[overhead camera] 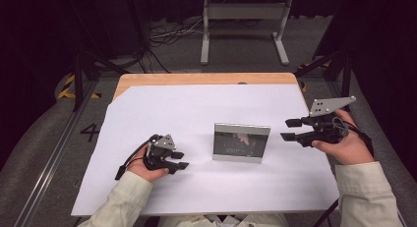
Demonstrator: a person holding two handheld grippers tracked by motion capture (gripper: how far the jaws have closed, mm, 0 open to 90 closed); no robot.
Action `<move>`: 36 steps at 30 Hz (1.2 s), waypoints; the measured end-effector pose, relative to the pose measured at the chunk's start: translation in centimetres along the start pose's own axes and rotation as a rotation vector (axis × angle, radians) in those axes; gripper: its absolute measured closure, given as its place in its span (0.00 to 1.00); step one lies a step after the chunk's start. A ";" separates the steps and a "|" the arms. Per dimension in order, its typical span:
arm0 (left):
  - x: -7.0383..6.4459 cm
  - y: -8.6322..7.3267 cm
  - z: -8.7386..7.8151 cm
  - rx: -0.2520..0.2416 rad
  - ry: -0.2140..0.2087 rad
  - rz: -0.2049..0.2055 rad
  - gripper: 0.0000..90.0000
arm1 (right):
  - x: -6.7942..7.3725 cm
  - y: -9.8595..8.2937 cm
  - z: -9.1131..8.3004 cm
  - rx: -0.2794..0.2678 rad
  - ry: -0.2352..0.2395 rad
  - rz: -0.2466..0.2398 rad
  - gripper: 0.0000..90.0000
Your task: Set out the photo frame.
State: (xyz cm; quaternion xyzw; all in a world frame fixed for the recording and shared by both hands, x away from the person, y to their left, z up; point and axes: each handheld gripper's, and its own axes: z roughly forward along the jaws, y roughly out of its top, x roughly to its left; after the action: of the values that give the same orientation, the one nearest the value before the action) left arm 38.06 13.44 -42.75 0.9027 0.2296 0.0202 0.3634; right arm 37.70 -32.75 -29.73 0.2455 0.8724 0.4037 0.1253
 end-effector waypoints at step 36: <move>0.7 -0.5 -0.3 -0.036 0.038 -0.056 0.60 | 1.2 -8.3 4.4 0.057 -0.091 0.161 0.38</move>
State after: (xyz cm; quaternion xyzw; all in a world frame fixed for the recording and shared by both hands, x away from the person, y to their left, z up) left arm 38.45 14.26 -42.92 0.8888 0.2611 0.0314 0.3755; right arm 35.82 -33.92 -38.97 0.3365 0.8542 0.3762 0.1249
